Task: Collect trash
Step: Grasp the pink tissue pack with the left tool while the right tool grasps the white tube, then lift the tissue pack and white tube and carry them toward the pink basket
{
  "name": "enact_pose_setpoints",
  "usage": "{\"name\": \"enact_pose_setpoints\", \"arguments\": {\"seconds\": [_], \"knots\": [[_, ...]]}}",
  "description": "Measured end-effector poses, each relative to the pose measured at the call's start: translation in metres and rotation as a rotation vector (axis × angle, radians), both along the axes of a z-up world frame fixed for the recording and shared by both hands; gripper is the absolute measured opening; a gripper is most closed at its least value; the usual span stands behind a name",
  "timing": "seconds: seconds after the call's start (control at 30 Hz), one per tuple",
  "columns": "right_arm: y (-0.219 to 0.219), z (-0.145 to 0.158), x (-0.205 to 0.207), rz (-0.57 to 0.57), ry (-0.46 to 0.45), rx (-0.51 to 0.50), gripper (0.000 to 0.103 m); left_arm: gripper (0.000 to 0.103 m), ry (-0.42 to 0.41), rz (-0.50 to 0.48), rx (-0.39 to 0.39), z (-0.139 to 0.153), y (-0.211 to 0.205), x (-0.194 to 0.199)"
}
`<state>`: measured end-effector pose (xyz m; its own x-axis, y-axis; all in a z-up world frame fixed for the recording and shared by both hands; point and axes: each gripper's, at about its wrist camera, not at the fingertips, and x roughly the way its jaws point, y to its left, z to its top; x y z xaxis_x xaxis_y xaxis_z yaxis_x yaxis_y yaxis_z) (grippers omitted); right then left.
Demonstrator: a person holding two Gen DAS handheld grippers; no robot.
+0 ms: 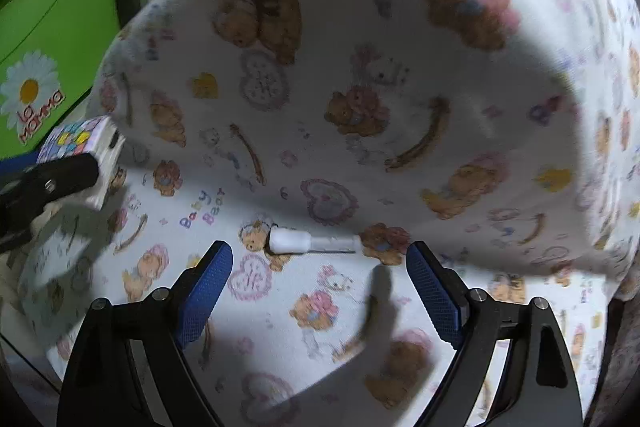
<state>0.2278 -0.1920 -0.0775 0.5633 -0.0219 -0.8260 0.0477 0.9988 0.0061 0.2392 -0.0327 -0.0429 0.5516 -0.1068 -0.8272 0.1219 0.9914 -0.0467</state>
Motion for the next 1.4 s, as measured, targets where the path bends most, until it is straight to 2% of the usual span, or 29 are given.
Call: {"name": "enact_pose_setpoints", "arguments": {"seconds": [0.13,0.23,0.3,0.33,0.67,0.97,1.17,1.4], "knots": [[-0.001,-0.007,0.014,-0.02,0.012,0.001,0.086,0.071,0.006,0.016,-0.004,-0.002,0.009,0.0],[0.003,-0.012,0.019,-0.015,0.023,0.015,0.073,0.071,-0.012,0.019,-0.006,0.003,0.011,-0.006],[0.004,-0.013,0.017,-0.013,0.012,0.008,0.057,0.071,-0.02,0.019,-0.008,0.006,0.011,-0.008],[0.006,-0.014,0.017,-0.008,0.011,0.005,0.054,0.071,-0.023,0.02,-0.006,0.005,0.011,-0.008],[0.018,0.009,-0.025,0.021,-0.059,-0.024,0.054,0.071,-0.053,0.007,0.036,0.006,0.01,-0.013],[-0.017,0.017,-0.057,-0.01,-0.08,-0.008,0.054,0.071,-0.074,-0.014,0.061,0.012,-0.003,-0.025],[-0.038,0.034,-0.085,-0.012,-0.097,0.02,0.054,0.072,-0.07,-0.034,0.041,0.015,-0.007,-0.037],[-0.042,0.044,-0.106,-0.015,-0.109,0.069,0.054,0.072,-0.068,-0.033,0.009,0.019,-0.006,-0.056]]}}
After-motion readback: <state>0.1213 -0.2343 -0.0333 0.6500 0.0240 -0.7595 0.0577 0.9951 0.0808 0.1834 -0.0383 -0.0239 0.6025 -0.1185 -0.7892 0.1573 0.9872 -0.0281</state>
